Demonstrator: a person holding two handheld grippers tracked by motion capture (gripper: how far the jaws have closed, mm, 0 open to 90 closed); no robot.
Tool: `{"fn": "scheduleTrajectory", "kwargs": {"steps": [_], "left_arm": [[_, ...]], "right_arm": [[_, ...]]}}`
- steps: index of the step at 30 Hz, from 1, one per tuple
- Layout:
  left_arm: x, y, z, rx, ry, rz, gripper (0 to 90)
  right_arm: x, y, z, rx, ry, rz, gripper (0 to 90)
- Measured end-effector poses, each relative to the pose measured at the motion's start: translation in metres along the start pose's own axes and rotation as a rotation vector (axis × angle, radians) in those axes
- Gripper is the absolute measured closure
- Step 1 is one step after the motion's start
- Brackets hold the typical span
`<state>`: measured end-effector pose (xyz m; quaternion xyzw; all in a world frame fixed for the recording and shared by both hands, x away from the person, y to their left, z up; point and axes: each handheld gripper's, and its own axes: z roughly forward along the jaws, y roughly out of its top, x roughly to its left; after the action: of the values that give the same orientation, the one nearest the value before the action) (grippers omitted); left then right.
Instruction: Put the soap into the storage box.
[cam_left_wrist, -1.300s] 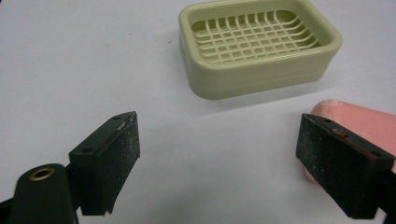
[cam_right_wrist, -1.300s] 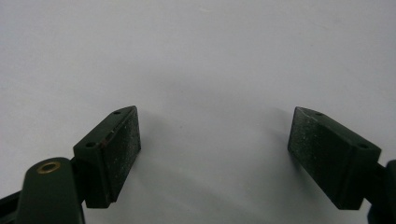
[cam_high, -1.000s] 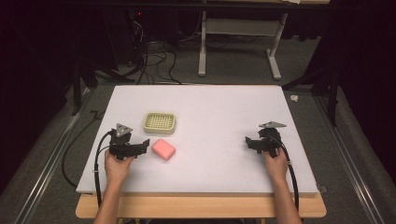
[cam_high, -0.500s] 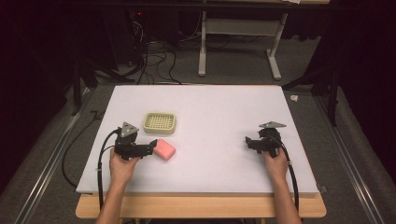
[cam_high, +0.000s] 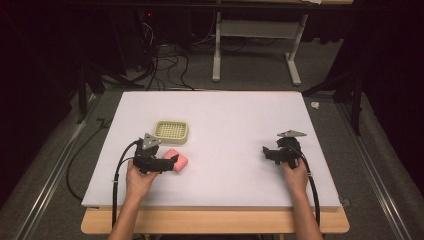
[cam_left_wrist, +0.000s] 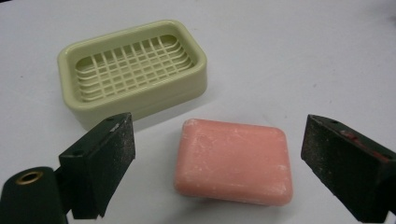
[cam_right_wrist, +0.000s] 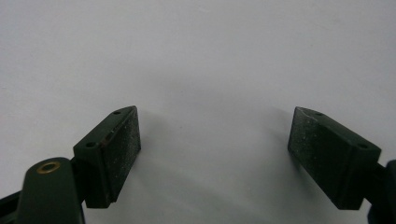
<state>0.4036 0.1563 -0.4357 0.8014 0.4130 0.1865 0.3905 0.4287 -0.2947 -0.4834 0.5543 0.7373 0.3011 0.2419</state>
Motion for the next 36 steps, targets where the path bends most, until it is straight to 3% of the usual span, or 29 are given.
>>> {"fn": "scheduleTrajectory", "kwargs": {"steps": [19, 36], "left_arm": [[-0.012, -0.008, 0.031, 0.091, -0.011, 0.04, 10.3], [-0.012, -0.015, 0.043, 0.136, 0.0, 0.054, 12.9]], "right_arm": [[0.0, 0.0, 0.0, 0.0, 0.0, 0.0, 17.9], [0.0, 0.0, 0.0, 0.0, 0.0, 0.0, 17.9]]}}
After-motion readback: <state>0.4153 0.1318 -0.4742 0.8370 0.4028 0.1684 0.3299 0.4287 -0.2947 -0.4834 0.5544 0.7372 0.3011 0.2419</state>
